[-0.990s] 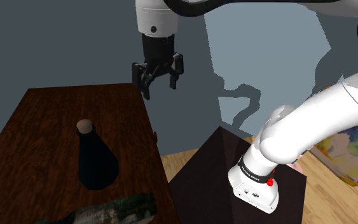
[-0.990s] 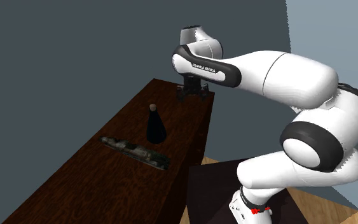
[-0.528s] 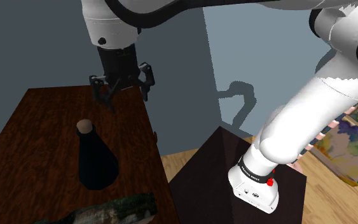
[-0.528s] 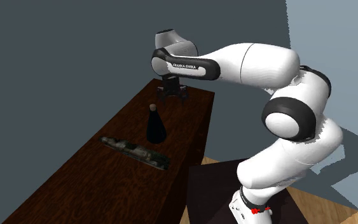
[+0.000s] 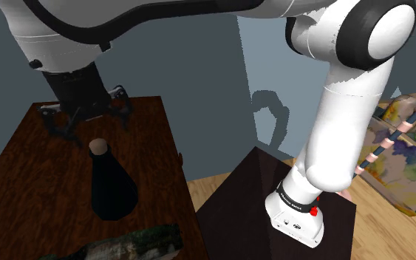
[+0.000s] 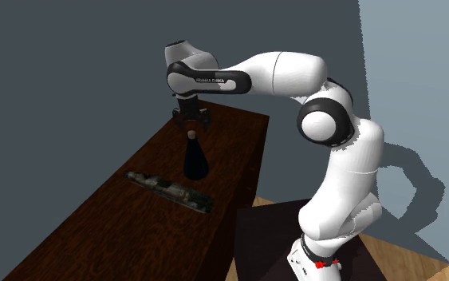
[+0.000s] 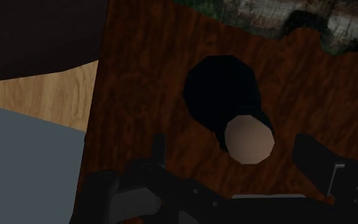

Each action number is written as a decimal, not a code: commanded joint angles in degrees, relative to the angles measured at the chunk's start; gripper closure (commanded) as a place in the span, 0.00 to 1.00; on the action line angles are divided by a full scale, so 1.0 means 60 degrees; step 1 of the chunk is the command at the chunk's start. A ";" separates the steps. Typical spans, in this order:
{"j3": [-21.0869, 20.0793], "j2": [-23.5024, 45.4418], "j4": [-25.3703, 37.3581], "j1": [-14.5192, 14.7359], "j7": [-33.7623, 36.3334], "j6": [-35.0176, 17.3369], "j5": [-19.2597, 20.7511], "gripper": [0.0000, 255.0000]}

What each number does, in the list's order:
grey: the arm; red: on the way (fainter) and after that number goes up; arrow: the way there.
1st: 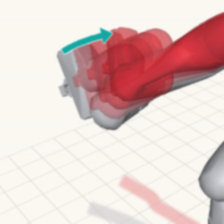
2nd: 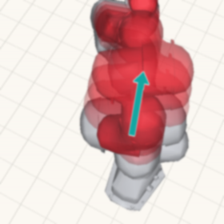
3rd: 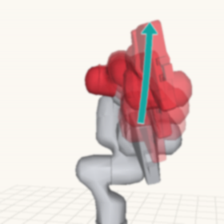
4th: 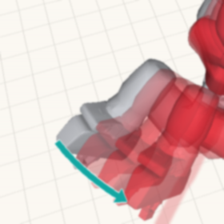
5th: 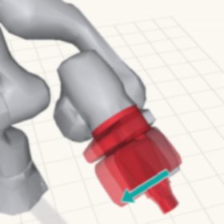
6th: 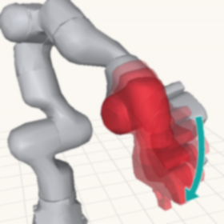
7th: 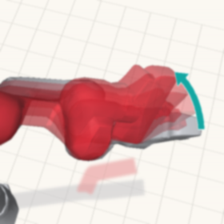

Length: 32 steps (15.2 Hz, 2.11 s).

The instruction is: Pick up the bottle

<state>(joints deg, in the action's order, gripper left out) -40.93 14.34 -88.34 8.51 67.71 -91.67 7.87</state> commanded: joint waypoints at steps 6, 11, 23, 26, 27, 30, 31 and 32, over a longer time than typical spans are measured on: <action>0.0059 0.0661 0.0037 0.0311 0.0438 -0.0442 0.0388 0.00; 0.0077 0.0675 -0.0278 0.0275 0.0442 -0.0765 0.0405 1.00; 0.0057 0.0660 0.0090 0.0317 0.0436 -0.0388 0.0385 1.00; 0.0042 0.0664 0.0485 0.0365 0.0429 -0.0002 0.0380 1.00; 0.0037 0.0671 0.0623 0.0384 0.0428 0.0130 0.0382 1.00; 0.0026 0.0710 0.1063 0.0453 0.0432 0.0533 0.0400 1.00; 0.0023 0.0729 0.1218 0.0480 0.0435 0.0670 0.0410 1.00; 0.0020 0.0752 0.1377 0.0510 0.0439 0.0809 0.0422 1.00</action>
<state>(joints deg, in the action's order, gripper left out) -40.77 18.79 -80.97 11.39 70.29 -87.57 10.35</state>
